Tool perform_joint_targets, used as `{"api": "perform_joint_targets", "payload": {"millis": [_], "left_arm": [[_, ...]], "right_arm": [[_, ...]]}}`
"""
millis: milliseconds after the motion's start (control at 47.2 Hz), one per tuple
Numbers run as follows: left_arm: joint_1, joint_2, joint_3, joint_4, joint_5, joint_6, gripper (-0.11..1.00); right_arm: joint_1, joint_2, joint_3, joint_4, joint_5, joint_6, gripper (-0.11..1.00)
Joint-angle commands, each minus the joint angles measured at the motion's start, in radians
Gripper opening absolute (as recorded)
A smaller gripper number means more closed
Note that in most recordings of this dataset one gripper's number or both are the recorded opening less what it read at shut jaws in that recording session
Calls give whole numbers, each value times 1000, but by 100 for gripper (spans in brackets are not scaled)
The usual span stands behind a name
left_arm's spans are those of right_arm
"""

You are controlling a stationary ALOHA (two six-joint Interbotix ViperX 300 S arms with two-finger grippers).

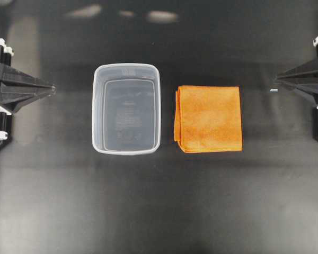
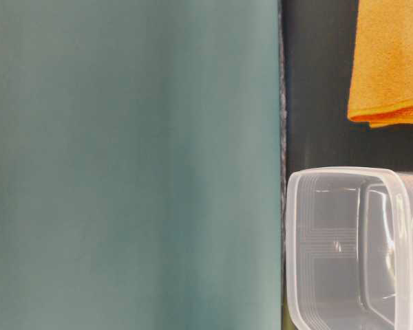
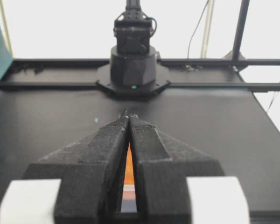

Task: Place the orange towel into the container with the left arm.
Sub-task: 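Move the left gripper forward over the clear container toward the towel, then lower the left gripper onto the orange towel and pinch its edge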

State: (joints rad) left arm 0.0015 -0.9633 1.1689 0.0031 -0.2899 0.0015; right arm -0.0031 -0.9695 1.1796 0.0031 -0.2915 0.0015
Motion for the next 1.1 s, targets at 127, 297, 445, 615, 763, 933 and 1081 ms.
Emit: {"api": "perform_joint_targets", "payload": {"millis": [127, 297, 445, 615, 763, 933, 1081], "left_arm": [[23, 87, -103, 41, 141, -29, 1], [25, 178, -221, 43, 268, -15, 1], [34, 291, -360, 43, 374, -11, 1], [40, 454, -534, 43, 460, -9, 1], [46, 615, -693, 43, 560, -8, 1], [54, 769, -861, 43, 707, 11, 2], [60, 907, -1032, 43, 841, 37, 9]], "right_arm": [[3, -6, -3, 14, 34, 25, -1], [3, -31, -5, 14, 117, 54, -1], [0, -66, -3, 14, 178, 57, 0], [-12, -117, -2, 14, 279, 63, 0], [-12, -172, -5, 14, 360, 84, 5], [-14, -225, 0, 14, 371, 118, 42], [-12, -247, -3, 14, 374, 130, 79]]}}
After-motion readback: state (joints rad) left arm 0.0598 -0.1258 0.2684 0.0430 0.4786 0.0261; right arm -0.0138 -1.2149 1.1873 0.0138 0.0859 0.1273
